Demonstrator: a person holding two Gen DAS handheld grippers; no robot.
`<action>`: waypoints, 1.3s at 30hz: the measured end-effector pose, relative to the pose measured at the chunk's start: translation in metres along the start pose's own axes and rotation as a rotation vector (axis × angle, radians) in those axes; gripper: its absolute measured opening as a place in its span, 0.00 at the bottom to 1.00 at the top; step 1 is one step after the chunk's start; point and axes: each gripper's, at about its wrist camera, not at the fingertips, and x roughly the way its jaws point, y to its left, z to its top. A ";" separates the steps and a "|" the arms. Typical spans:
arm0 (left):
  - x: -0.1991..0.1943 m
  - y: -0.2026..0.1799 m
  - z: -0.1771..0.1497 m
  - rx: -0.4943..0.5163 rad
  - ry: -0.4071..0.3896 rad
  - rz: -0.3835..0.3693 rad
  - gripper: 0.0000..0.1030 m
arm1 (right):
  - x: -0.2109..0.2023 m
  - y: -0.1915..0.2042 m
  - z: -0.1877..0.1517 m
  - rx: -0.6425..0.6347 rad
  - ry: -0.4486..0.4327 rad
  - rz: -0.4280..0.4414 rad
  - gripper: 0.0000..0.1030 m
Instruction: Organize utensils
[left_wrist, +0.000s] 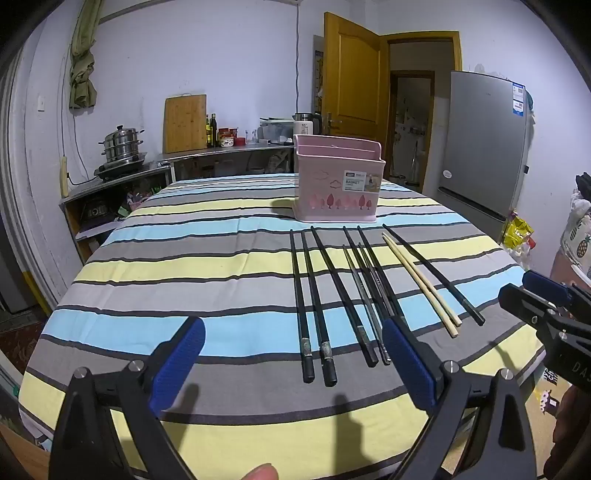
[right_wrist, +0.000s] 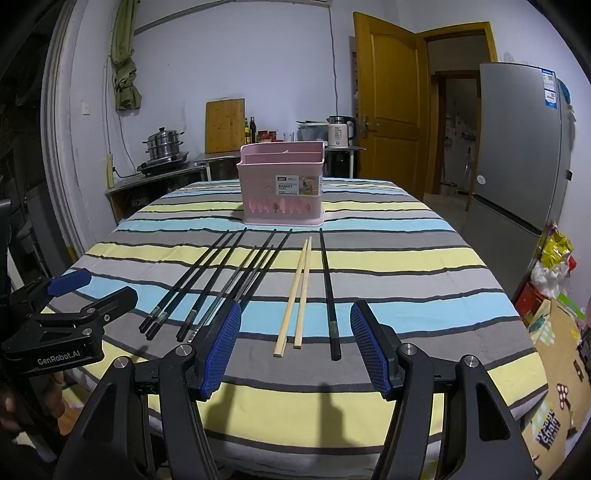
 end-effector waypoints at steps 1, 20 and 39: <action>0.000 0.000 0.000 0.000 0.000 0.000 0.95 | 0.000 0.000 0.000 -0.001 -0.001 -0.001 0.60; 0.000 -0.001 0.000 0.000 0.001 0.001 0.95 | -0.001 0.000 -0.001 0.002 -0.001 0.001 0.60; 0.000 -0.003 0.001 0.011 0.010 0.003 0.95 | 0.002 0.000 -0.002 0.000 0.004 0.002 0.60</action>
